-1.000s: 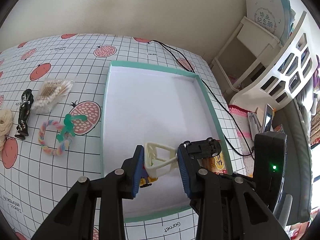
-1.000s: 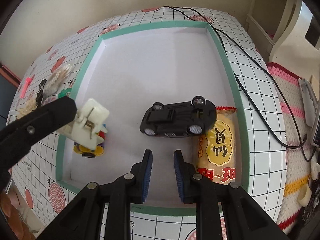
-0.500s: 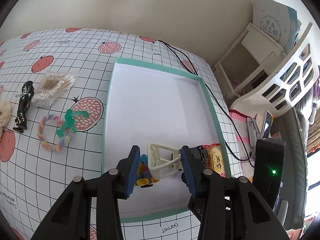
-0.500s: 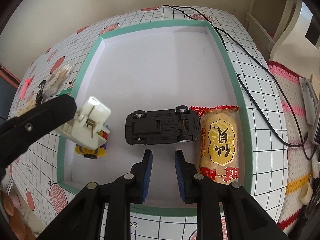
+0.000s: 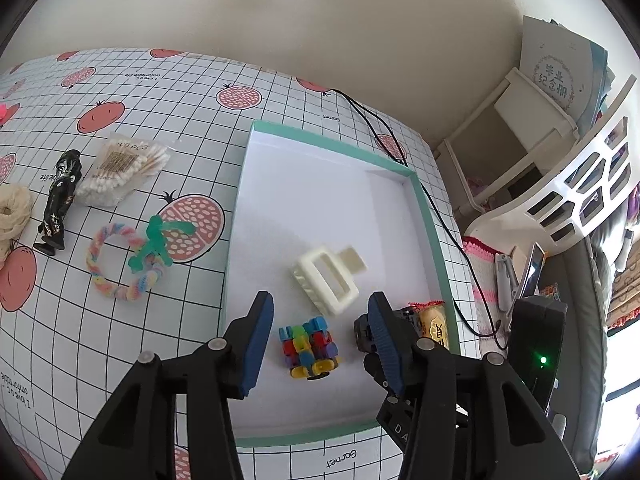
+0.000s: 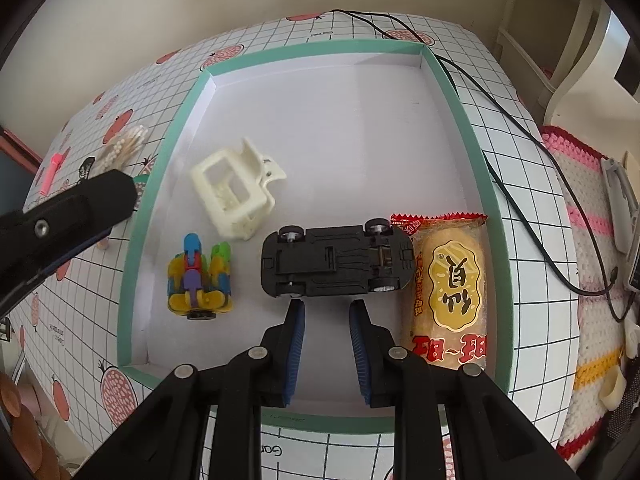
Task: Organize objects
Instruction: 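Lower the cream clip into the box and open the left gripper, then withdraw both grippers from the box toward the lace scrunchie and green toy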
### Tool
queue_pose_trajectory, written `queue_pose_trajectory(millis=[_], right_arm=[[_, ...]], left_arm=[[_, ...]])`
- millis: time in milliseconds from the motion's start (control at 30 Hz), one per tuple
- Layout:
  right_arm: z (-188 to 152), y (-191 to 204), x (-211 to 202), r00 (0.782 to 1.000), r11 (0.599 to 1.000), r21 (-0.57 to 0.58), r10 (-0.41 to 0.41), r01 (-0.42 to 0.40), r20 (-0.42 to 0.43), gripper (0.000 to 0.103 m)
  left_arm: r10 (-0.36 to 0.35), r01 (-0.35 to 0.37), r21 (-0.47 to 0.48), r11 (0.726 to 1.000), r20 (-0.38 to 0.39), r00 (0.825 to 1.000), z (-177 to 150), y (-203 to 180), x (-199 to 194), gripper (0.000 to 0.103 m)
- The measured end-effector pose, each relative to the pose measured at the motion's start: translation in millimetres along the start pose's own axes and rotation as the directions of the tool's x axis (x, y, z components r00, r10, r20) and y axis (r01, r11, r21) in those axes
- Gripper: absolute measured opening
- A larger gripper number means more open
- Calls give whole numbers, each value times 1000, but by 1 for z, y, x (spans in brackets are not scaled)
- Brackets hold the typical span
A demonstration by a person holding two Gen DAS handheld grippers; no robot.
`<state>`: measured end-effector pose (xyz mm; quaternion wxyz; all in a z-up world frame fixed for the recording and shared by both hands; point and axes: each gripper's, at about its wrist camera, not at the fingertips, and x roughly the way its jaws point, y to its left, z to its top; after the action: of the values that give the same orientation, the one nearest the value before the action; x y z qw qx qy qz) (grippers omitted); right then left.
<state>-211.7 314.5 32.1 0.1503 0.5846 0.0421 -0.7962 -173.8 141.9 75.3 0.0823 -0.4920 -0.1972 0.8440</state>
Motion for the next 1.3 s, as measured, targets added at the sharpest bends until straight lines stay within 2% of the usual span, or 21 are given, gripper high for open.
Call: queue_pose_trajectory(millis=[167,400,467,600,833,933,1000,1033,1067,1100,1267,1300], right_arm=[[0,2,-3,1000,1000,-6,4,-4,15,26],[5,6,-22,992,1000,-7,23,-22,120,26],[5,9,-26,990,1000,-16,17,-15,142,26],[7,13,-31,984,1000,-23,3,1,180,27],[10,15,-37,973,1000,-11,-5,8,231,51],[9,17,-36,972,1000,-19,-8,13,234,62],[9,18,-36,971,1000,-22,-10,15,239,65],[9,18,-37,970,1000,-22,-10,16,243,67],[9,18,-37,969,1000,-21,-9,15,246,69],[9,18,-37,969,1000,-19,-9,14,247,73],[9,16,-34,970,999,-17,-28,33,243,89],[8,16,-33,970,999,-17,-35,41,240,96]], left_arm=[[61,-61,13,998,-4,998,0,2,1,51],[190,-190,3,982,0,982,2,20,1,52],[223,-224,-7,975,-6,975,2,27,1,59],[282,-283,-26,959,-29,959,1,39,3,64],[330,-332,-67,941,-40,943,0,55,4,81],[336,-338,-80,938,-39,941,0,60,4,82],[339,-341,-87,936,-37,940,0,63,3,82],[341,-343,-90,935,-35,939,0,64,3,86],[344,-345,-93,934,-31,939,0,66,3,95],[346,-347,-97,933,-24,938,0,67,2,96],[364,-363,-99,927,-4,931,3,71,-3,97],[365,-363,-102,926,0,931,3,72,-4,97]])
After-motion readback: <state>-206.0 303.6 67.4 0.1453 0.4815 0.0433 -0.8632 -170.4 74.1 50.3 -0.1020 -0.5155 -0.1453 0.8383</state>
